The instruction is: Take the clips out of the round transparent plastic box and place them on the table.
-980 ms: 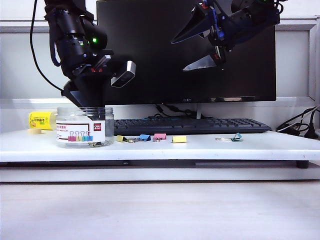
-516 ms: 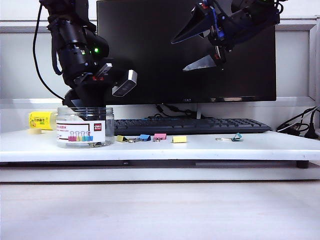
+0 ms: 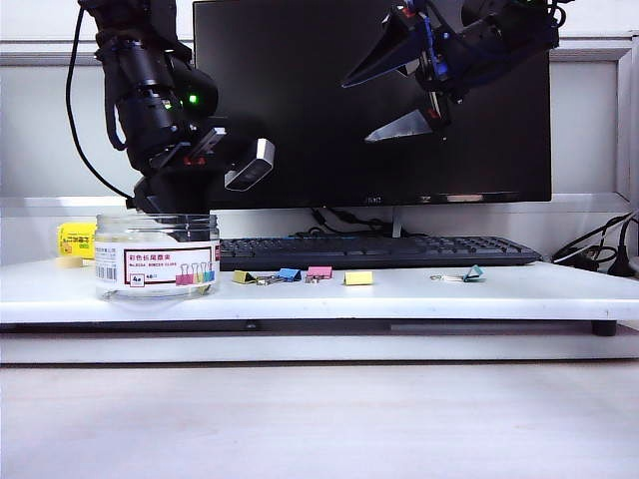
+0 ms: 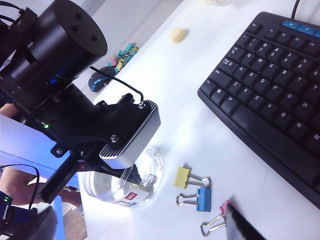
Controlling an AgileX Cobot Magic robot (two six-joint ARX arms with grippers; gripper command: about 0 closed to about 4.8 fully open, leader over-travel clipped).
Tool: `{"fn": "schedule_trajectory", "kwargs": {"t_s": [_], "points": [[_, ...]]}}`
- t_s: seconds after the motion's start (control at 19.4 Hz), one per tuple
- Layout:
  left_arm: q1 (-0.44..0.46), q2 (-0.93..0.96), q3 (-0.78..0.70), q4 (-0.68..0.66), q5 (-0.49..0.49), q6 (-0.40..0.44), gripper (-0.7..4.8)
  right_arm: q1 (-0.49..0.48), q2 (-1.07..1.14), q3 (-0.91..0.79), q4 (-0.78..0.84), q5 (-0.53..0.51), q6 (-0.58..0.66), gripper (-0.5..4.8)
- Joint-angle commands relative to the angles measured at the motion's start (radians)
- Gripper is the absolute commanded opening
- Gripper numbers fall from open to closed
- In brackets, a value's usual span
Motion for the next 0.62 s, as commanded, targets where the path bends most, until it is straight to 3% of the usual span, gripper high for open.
{"fn": "schedule_trajectory", "kwargs": {"t_s": [0.05,0.62], "points": [[0.003,-0.004,0.001,0.007,-0.080,-0.006,-0.03,0.002,-0.005,0.004,0.003,-0.006,-0.007,4.29],[0.040,-0.011,0.006,0.066,-0.124,-0.040,-0.03,0.002,-0.005,0.004,0.016,-0.002,-0.007,4.29]]}}
